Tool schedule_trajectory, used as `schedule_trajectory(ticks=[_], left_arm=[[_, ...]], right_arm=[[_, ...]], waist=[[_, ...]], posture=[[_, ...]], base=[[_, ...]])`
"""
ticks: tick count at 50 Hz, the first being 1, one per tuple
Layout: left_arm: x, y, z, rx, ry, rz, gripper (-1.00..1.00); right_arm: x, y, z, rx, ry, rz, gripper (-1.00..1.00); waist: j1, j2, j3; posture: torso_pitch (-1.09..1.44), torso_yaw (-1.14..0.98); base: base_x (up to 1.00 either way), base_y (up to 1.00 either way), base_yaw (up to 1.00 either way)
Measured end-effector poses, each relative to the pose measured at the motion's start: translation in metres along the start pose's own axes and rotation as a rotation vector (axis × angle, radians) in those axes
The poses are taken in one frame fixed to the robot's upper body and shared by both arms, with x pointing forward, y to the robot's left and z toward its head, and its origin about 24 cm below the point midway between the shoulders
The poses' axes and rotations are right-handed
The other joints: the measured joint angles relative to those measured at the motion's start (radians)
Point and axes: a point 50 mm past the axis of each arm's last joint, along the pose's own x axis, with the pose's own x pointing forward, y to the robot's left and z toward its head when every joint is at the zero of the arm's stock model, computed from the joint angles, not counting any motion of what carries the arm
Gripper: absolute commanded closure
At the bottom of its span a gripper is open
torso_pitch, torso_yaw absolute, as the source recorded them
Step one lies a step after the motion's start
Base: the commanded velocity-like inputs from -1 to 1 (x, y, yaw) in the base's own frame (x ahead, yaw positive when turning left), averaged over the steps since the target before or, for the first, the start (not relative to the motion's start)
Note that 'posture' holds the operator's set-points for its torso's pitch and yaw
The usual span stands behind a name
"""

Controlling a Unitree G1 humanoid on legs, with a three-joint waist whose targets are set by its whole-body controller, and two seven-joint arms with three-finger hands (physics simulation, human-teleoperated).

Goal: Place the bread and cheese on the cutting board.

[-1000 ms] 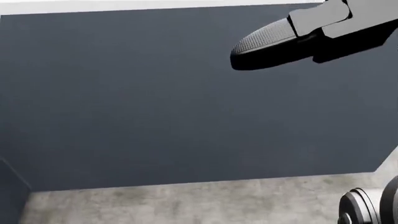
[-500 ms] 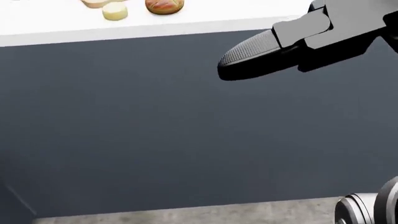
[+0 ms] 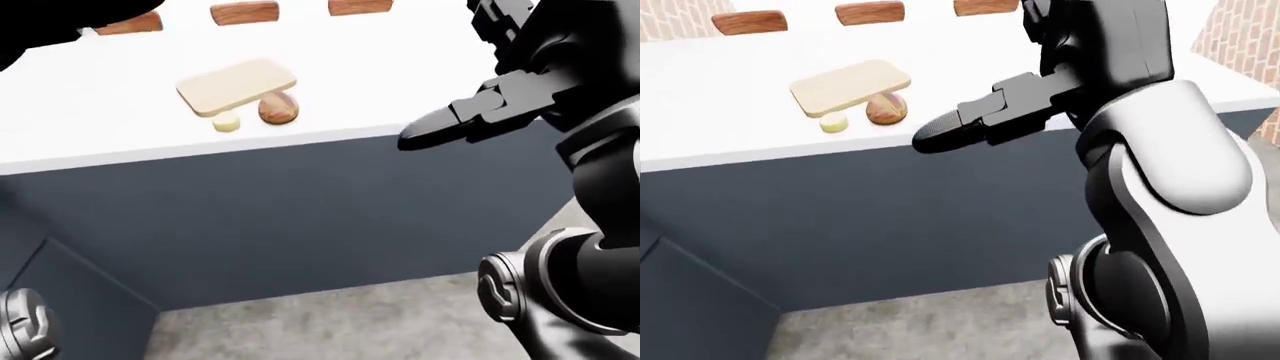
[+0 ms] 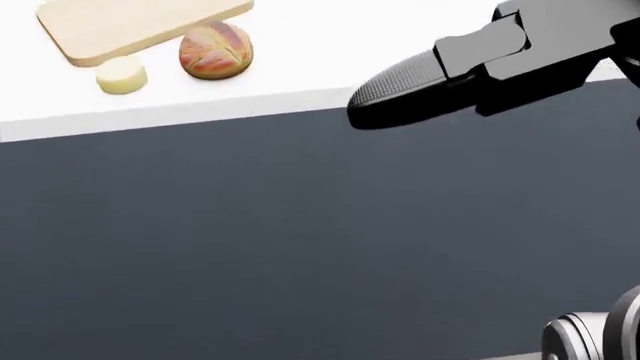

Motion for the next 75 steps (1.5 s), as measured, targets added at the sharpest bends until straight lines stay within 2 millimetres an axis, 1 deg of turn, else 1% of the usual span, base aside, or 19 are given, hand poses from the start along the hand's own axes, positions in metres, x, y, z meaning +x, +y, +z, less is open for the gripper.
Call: schedule_trajectory(ticks=[2,5,9,13,16,20,24,28,31,35,43,47,49,52,60,65,68,70,75], left_arm=[[0.001,0.0,0.0,-0.002,0.001,0.003,-1.0],[0.001,0.0,-0.007,0.009,0.04,0.005,-1.0],[0.004,0.0,-0.012,0.019,0.07,0.007,-1.0],[0.001,-0.001,-0.003,0.014,0.022,-0.005,-1.0],[0.0,-0.004,-0.01,0.017,0.043,-0.02,-1.0],[-0.001,-0.007,-0.008,0.021,0.043,-0.046,-1.0],[-0.003,-0.003,0.0,0.01,-0.002,-0.02,-1.0],[-0.002,-0.004,-0.002,0.011,0.002,-0.026,-1.0],[-0.001,-0.004,-0.004,0.017,0.02,-0.03,-1.0],[0.001,-0.001,-0.009,0.024,0.041,-0.005,-1.0],[0.0,0.0,-0.004,0.016,0.012,0.002,-1.0],[0.0,-0.002,-0.003,0.02,0.009,-0.003,-1.0],[-0.001,-0.002,-0.001,0.023,0.003,-0.008,-1.0],[-0.001,-0.004,-0.006,0.028,0.024,-0.016,-1.0],[-0.002,-0.008,-0.006,0.036,0.028,-0.045,-1.0],[-0.003,-0.006,-0.002,0.027,0.004,-0.034,-1.0],[-0.001,-0.003,-0.001,0.022,0.004,-0.01,-1.0],[0.0,-0.001,-0.005,0.023,0.014,0.006,-1.0],[0.001,-0.001,-0.006,0.023,0.025,0.004,-1.0]], right_arm=[[0.002,-0.001,-0.001,0.009,0.007,-0.005,-1.0],[0.002,0.003,-0.008,0.013,0.043,0.016,-1.0],[0.004,0.007,-0.009,-0.002,0.062,0.044,-1.0],[0.002,0.002,-0.007,-0.005,0.034,0.013,-1.0],[0.001,0.0,-0.012,-0.004,0.05,-0.003,-1.0],[0.003,0.0,-0.012,-0.003,0.06,-0.001,-1.0],[0.001,0.003,-0.005,-0.006,0.011,0.016,-1.0],[0.001,0.003,-0.006,-0.001,0.018,0.019,-1.0],[0.002,0.002,-0.007,0.003,0.03,0.015,-1.0],[0.003,0.009,-0.013,-0.002,0.062,0.059,-1.0],[0.002,0.008,-0.006,-0.021,0.014,0.046,-1.0],[0.007,0.007,-0.012,-0.033,0.054,0.032,-1.0],[0.008,0.004,-0.017,-0.056,0.086,0.001,-1.0],[0.007,0.001,-0.023,-0.04,0.115,-0.019,-1.0],[0.004,-0.001,-0.017,-0.025,0.072,-0.026,-1.0],[0.004,0.0,-0.014,-0.025,0.058,-0.02,-1.0],[0.005,0.003,-0.012,-0.027,0.045,-0.001,-1.0],[0.005,0.008,-0.015,-0.024,0.052,0.024,-1.0],[0.006,0.009,-0.018,-0.021,0.074,0.038,-1.0]], waist=[[0.001,0.027,0.005],[-0.001,0.014,0.051],[-0.011,0.02,0.067],[-0.01,-0.032,0.047],[-0.011,-0.011,0.031],[0.001,-0.038,-0.009],[0.012,-0.04,-0.01],[0.004,0.006,0.001],[-0.003,0.075,-0.001],[0.006,0.064,0.003],[0.009,-0.007,-0.007],[0.017,-0.025,0.013],[0.023,-0.052,0.019],[0.02,-0.029,0.034],[0.002,0.016,0.003],[0.011,0.002,0.001],[0.011,0.034,0.002],[0.023,0.022,0.014],[0.017,0.008,0.001]], posture=[[0.0,0.0],[0.0,0.0],[0.0,0.0],[0.0,0.0],[0.0,0.0],[0.0,0.0],[0.0,0.0],[0.0,0.0],[0.0,0.0],[0.0,0.0],[0.0,0.0],[0.0,0.0],[0.0,0.0],[0.0,0.0],[0.0,0.0],[0.0,0.0],[0.0,0.0],[0.0,0.0],[0.0,0.0]], base=[[0.0,0.0,0.0],[0.0,0.0,0.0],[0.0,0.0,0.0],[0.0,0.0,0.0],[0.0,0.08,0.0],[0.0,0.17,0.0],[0.0,0.41,0.0],[0.0,0.42,0.0],[0.0,0.32,0.0],[0.0,0.1,0.0],[0.0,0.09,0.0],[0.0,0.02,0.0],[0.0,0.0,0.0],[0.0,0.0,0.0],[0.0,0.0,0.17],[0.0,0.0,0.33],[0.0,0.0,0.34],[0.0,0.0,0.34],[0.0,0.0,0.34]])
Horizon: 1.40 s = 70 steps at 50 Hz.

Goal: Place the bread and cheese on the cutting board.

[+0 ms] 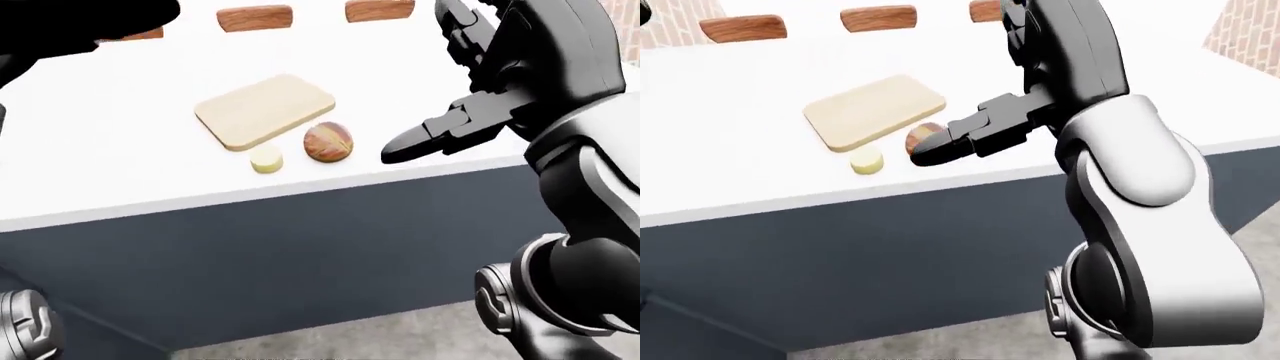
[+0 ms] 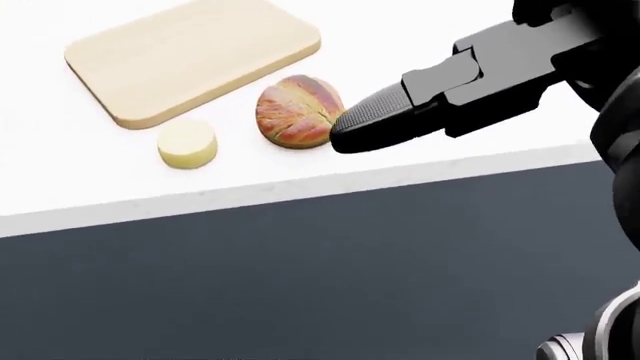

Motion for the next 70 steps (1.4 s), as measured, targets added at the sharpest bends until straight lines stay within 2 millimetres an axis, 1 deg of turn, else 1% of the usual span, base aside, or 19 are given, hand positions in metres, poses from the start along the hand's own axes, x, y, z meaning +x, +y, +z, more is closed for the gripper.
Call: schedule_trajectory(ticks=[4,7,8,13,18,20,24,28,32,36,39,42,44,48,55,59,64,68,70], left_arm=[[-0.001,0.0,0.001,-0.002,-0.011,-0.002,-1.0],[-0.001,0.0,0.002,-0.002,-0.011,-0.003,-1.0],[-0.001,-0.001,0.0,-0.004,-0.007,-0.011,-1.0],[-0.001,-0.005,-0.003,0.01,0.018,-0.037,-1.0],[-0.004,-0.002,0.006,-0.004,-0.034,-0.016,-1.0],[-0.004,-0.002,0.006,-0.008,-0.034,-0.018,-1.0],[-0.001,-0.003,-0.003,0.006,0.01,-0.018,-1.0],[0.001,-0.002,-0.006,0.015,0.024,-0.011,-1.0],[-0.003,-0.006,0.0,0.012,-0.016,-0.032,-1.0],[-0.004,-0.008,0.0,0.014,-0.014,-0.048,-1.0],[-0.003,-0.005,0.0,0.009,-0.015,-0.031,-1.0],[-0.002,-0.004,0.0,0.011,-0.01,-0.023,-1.0],[-0.001,-0.002,-0.004,0.011,0.009,-0.009,-1.0],[-0.001,-0.002,-0.001,0.017,-0.003,-0.008,-1.0],[0.0,0.0,-0.001,0.011,-0.008,0.0,-1.0],[0.001,-0.001,-0.007,0.026,0.027,0.001,-1.0],[-0.003,-0.002,0.003,0.017,-0.027,-0.008,-1.0],[-0.003,-0.002,0.005,0.008,-0.037,-0.007,-1.0],[-0.003,-0.005,-0.002,0.017,-0.012,-0.026,-1.0]], right_arm=[[-0.001,-0.003,0.002,-0.001,-0.018,-0.025,-1.0],[-0.001,-0.003,0.002,0.001,-0.017,-0.024,-1.0],[-0.001,-0.004,0.0,0.001,-0.01,-0.03,-1.0],[0.0,-0.005,-0.002,0.006,0.004,-0.044,-1.0],[-0.001,-0.003,0.002,0.003,-0.016,-0.026,-1.0],[0.0,-0.003,0.002,0.003,-0.013,-0.027,-1.0],[0.001,0.0,-0.002,0.005,0.012,-0.008,-1.0],[0.001,0.001,-0.001,0.004,0.009,0.006,-1.0],[-0.001,-0.003,0.002,0.001,-0.014,-0.021,-1.0],[-0.002,-0.005,-0.001,0.009,-0.006,-0.042,-1.0],[-0.001,-0.004,0.001,0.006,-0.019,-0.032,-1.0],[0.0,-0.002,0.002,0.003,-0.021,-0.02,-1.0],[0.001,0.003,-0.003,0.008,0.004,0.009,-1.0],[0.002,0.003,-0.002,0.0,0.009,0.013,-1.0],[0.001,-0.001,0.001,-0.004,-0.012,-0.016,-1.0],[0.002,0.003,-0.003,0.001,0.02,0.016,-1.0],[-0.001,0.003,0.005,-0.013,-0.023,0.007,-1.0],[-0.001,0.0,0.005,-0.015,-0.029,-0.008,-1.0],[-0.001,-0.002,-0.001,-0.007,-0.002,-0.022,-1.0]], waist=[[-0.005,-0.037,0.003],[-0.008,-0.088,-0.004],[-0.016,-0.075,-0.003],[0.001,-0.07,-0.005],[-0.009,-0.024,0.018],[-0.026,0.013,0.02],[-0.028,-0.01,0.033],[-0.012,-0.028,0.011],[-0.019,-0.006,-0.005],[-0.011,-0.038,-0.019],[-0.013,-0.01,-0.003],[-0.02,0.045,0.0],[-0.01,0.03,0.013],[-0.021,0.028,0.021],[-0.027,-0.019,0.043],[-0.015,-0.033,0.024],[-0.007,-0.044,0.011],[-0.003,-0.08,0.005],[-0.004,-0.07,0.02]], posture=[[0.0,0.0],[0.0,0.0],[0.0,0.0],[0.0,0.0],[0.0,0.0],[0.0,0.0],[0.0,0.0],[0.0,0.0],[0.0,0.0],[0.0,0.0],[0.0,0.0],[0.0,0.0],[0.0,0.0],[0.0,0.0],[0.0,0.0],[0.0,0.0],[0.0,0.0],[0.0,0.0],[0.0,0.0]], base=[[0.0,0.0,0.34],[0.0,0.0,0.34],[0.0,0.0,0.34],[0.0,0.0,0.33],[0.0,0.02,0.06],[0.0,0.0,0.0],[0.0,0.05,0.0],[0.0,0.19,0.0],[0.0,0.32,0.0],[0.0,0.42,0.0],[0.0,0.42,0.0],[0.0,0.43,0.0],[0.0,0.36,0.0],[0.0,0.05,0.0],[0.03,0.0,0.0],[0.27,0.0,0.0],[0.38,0.0,0.0],[0.4,0.0,0.0],[0.41,0.0,0.0]])
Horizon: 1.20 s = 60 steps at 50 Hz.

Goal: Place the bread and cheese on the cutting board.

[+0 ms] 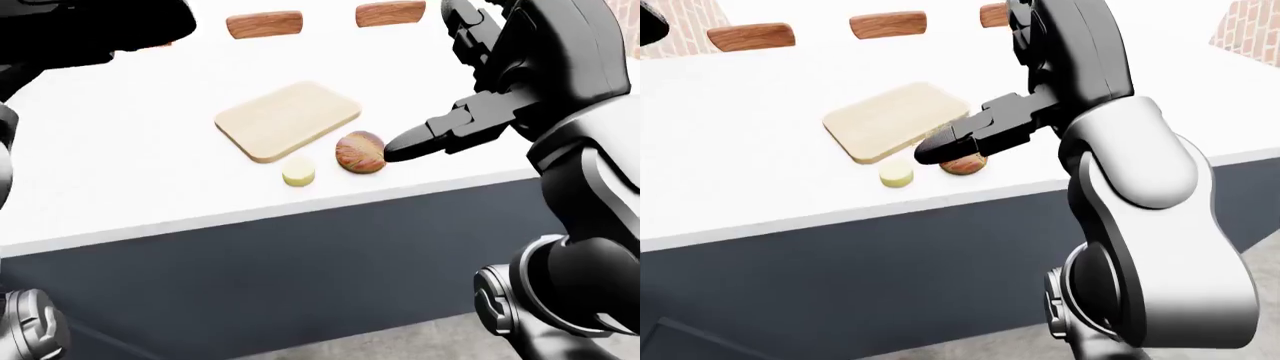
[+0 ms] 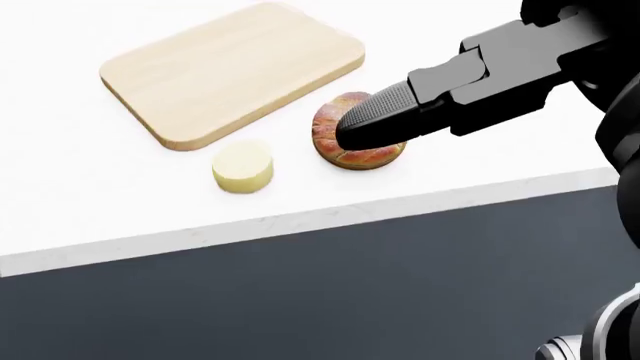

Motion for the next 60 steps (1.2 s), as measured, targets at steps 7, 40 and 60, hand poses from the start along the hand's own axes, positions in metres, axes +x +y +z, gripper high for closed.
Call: schedule_trajectory(ticks=[7,40,60], left_arm=[[0.0,0.001,0.003,0.001,-0.005,0.0,-1.0],[0.002,0.003,0.0,-0.001,0.004,0.013,-1.0],[0.004,0.011,0.002,0.01,0.002,0.042,-1.0]], right_arm=[[0.0,0.001,0.004,0.002,-0.021,0.004,-1.0],[0.002,0.002,-0.001,0.005,0.011,0.01,-1.0],[-0.051,-0.027,-0.058,0.02,0.25,-0.037,-1.0]], waist=[[0.002,0.022,-0.011],[-0.026,0.085,-0.005],[-0.015,0.06,-0.013]], posture=[[0.0,0.0],[0.0,0.0],[0.0,0.0]], base=[[0.41,0.0,0.0],[0.03,0.0,0.0],[0.0,0.0,0.0]])
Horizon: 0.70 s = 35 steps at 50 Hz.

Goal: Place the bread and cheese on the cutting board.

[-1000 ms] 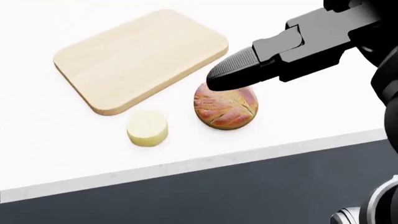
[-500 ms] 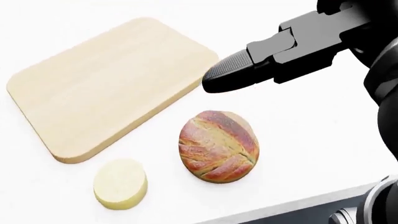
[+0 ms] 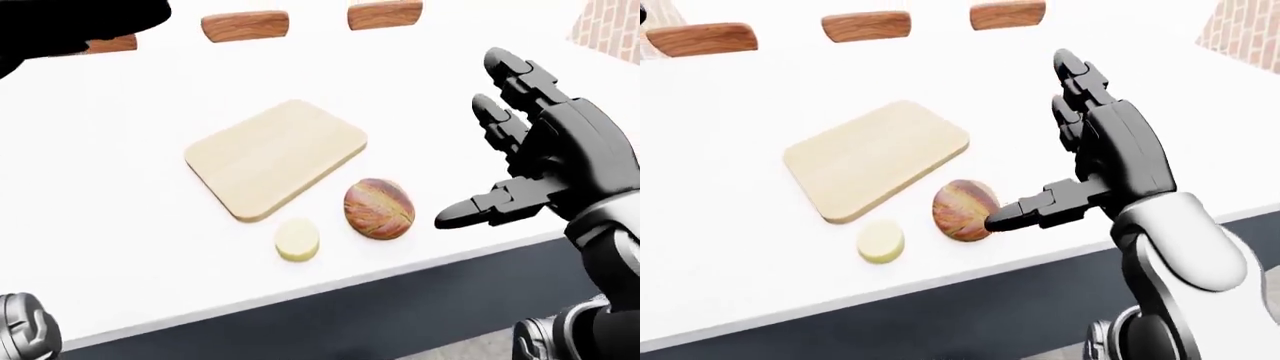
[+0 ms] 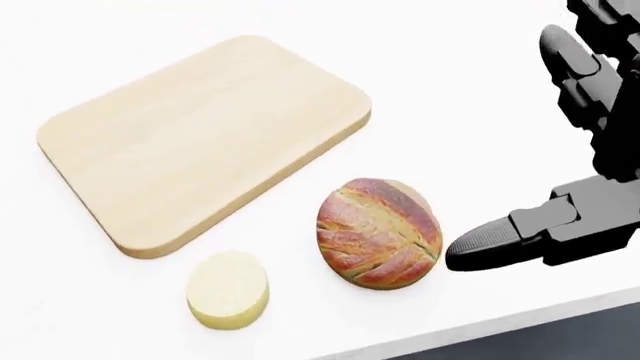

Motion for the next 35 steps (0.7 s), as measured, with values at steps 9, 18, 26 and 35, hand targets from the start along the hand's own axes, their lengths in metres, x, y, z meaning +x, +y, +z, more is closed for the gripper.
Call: schedule_trajectory(ticks=[9,18,26,35], left_arm=[[0.0,0.001,0.002,-0.002,-0.004,0.006,-1.0],[0.0,-0.002,-0.001,0.001,0.0,-0.004,-1.0],[0.001,-0.002,-0.003,0.004,0.003,-0.003,-1.0],[0.001,-0.005,-0.006,0.011,0.007,-0.014,-1.0]], right_arm=[[-0.003,0.011,-0.03,0.001,0.074,0.029,-1.0],[0.001,0.033,-0.032,-0.025,0.044,0.104,-1.0],[0.02,0.049,-0.042,-0.058,0.076,0.135,-1.0],[0.04,0.056,-0.042,-0.08,0.079,0.145,-1.0]], waist=[[0.007,-0.006,-0.003],[0.007,-0.004,-0.009],[0.003,0.002,-0.012],[0.0,0.012,-0.013]], posture=[[0.0,0.0],[0.0,0.0],[0.0,0.0],[0.0,0.0]], base=[[0.0,0.0,0.0],[0.0,0.0,0.0],[0.0,0.0,0.0],[0.0,0.0,0.0]])
